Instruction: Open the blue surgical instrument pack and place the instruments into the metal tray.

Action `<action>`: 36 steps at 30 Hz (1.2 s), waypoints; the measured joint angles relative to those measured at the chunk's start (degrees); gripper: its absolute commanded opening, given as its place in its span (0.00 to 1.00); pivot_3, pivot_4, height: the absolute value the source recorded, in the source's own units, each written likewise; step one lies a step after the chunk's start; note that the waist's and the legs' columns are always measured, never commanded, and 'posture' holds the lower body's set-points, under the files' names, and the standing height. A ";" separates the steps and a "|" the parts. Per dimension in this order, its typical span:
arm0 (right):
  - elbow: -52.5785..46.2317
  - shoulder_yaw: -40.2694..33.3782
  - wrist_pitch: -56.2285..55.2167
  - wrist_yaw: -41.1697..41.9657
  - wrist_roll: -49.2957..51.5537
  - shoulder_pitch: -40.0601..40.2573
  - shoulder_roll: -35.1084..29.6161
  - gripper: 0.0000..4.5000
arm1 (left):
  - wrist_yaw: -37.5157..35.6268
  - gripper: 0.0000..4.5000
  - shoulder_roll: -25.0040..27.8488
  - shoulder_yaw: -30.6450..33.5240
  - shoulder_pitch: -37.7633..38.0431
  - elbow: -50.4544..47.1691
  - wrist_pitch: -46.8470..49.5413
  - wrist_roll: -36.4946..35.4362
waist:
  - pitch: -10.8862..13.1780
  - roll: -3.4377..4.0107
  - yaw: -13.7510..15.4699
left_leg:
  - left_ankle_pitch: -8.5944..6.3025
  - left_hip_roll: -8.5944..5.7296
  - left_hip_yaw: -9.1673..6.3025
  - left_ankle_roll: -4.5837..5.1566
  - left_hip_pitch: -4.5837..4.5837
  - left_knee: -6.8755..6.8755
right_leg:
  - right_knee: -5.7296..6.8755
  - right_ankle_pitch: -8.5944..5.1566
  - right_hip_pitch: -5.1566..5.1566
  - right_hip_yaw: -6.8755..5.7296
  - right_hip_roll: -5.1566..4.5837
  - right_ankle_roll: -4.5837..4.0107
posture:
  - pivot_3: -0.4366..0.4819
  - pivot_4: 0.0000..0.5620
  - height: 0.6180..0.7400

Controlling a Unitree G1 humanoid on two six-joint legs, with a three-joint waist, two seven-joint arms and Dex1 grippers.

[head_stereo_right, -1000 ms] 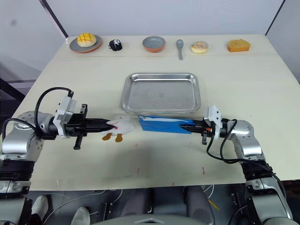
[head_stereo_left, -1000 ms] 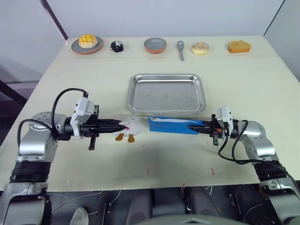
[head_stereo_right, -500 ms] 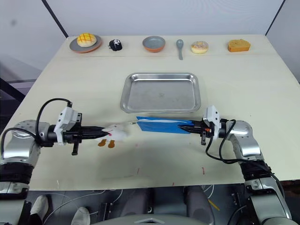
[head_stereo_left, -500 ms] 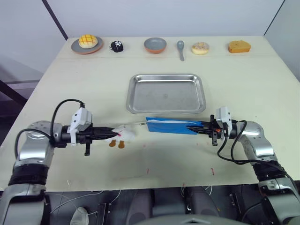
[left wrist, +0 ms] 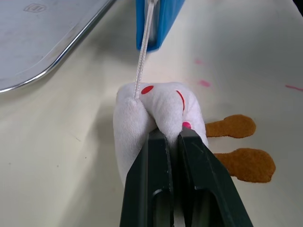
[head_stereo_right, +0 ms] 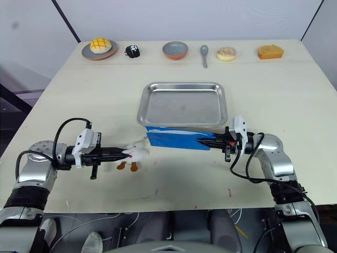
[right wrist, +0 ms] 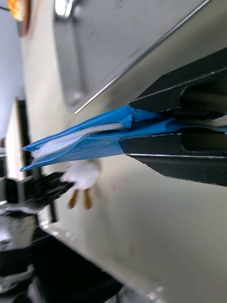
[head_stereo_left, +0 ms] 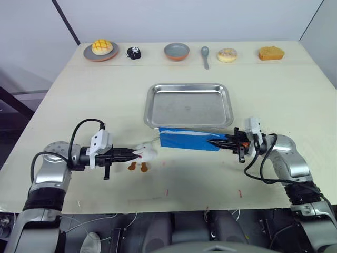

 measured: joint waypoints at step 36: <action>-0.74 3.35 -6.27 -1.13 -4.23 1.10 1.59 0.00 | -2.05 0.16 11.70 -6.43 -0.74 4.38 -2.00 -4.83 | -0.04 0.14 -0.66 | -0.01 0.14 -0.03 0.02 0.25 -0.27 | 0.05 -0.01 -0.06 0.17 0.26 0.00 | 0.48 0.27 0.94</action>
